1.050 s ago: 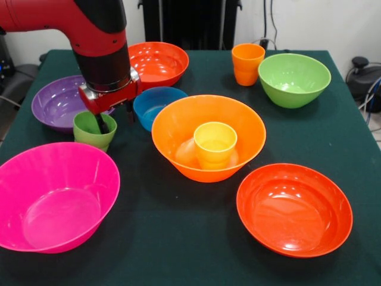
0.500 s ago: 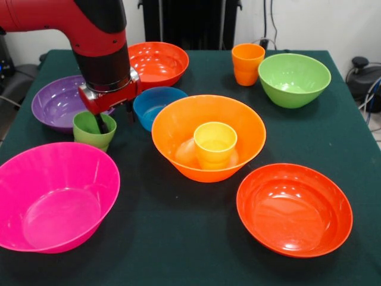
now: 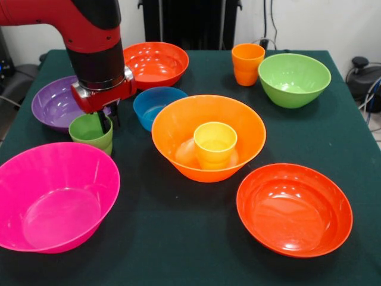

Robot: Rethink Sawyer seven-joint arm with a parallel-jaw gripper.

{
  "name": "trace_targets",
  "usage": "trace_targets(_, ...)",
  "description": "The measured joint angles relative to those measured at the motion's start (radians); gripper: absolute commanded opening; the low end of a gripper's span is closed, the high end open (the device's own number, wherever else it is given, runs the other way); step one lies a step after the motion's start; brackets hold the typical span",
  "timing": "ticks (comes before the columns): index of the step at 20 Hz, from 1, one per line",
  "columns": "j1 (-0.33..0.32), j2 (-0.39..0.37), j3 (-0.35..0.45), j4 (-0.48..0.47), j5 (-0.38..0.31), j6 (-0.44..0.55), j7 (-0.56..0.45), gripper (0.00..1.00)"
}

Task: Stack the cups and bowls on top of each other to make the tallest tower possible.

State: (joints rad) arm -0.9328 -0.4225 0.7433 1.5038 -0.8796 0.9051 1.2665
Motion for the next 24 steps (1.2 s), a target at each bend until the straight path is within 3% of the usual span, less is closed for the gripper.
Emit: trace_targets(24, 0.002, -0.005, 0.004, 0.000, 0.012, 0.000, 0.000, 0.00)
